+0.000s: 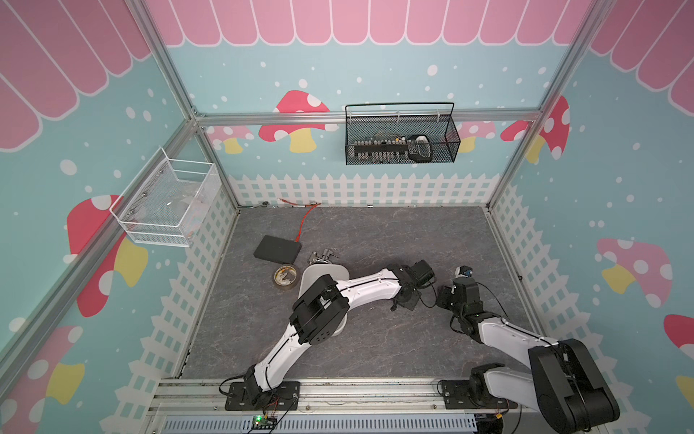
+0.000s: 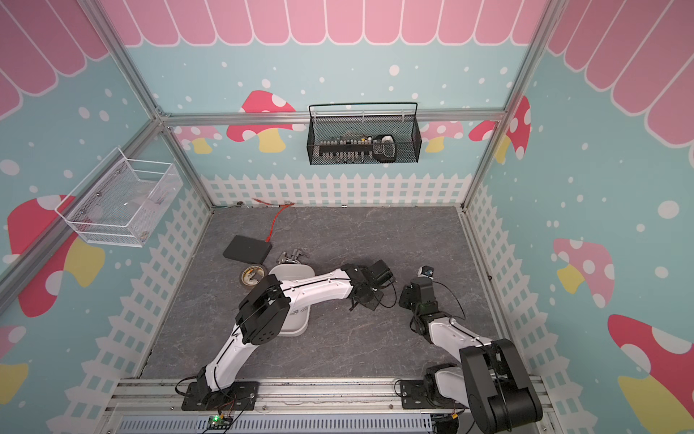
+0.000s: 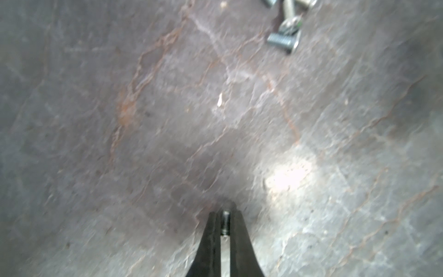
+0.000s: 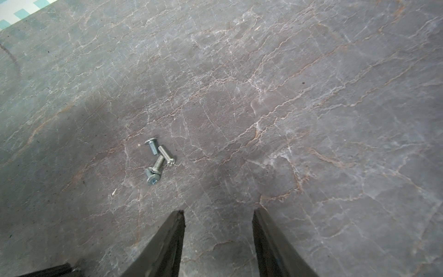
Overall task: Put the screws on the desktop into the storage box
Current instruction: Pick up the screw from the center of the board, then place the screw in the storage box.
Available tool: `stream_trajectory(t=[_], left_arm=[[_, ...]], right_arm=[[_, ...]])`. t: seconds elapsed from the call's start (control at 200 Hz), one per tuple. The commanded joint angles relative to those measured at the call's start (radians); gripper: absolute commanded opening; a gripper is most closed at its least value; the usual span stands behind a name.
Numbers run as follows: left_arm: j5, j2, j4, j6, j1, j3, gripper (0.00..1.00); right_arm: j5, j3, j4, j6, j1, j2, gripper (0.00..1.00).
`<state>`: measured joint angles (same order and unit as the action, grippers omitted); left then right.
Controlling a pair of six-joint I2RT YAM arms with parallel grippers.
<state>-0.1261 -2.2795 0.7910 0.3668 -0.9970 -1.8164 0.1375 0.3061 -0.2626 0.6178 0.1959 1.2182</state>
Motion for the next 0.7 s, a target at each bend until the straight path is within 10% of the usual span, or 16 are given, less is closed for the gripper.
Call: stream_trajectory(t=[0.0, 0.27, 0.695], left_arm=[[-0.061, 0.112, -0.001, 0.024, 0.006, 0.020, 0.00], [-0.078, 0.443, -0.075, 0.048, 0.061, 0.256, 0.00], [0.036, 0.914, -0.165, 0.043, 0.437, 0.885, 0.02]], right_arm=[[-0.001, 0.022, -0.013, -0.010, -0.006, 0.008, 0.52], [-0.003, 0.019, -0.013, -0.011, -0.006, 0.004, 0.52], [0.001, 0.018, -0.010, -0.007, -0.005, 0.006, 0.53]])
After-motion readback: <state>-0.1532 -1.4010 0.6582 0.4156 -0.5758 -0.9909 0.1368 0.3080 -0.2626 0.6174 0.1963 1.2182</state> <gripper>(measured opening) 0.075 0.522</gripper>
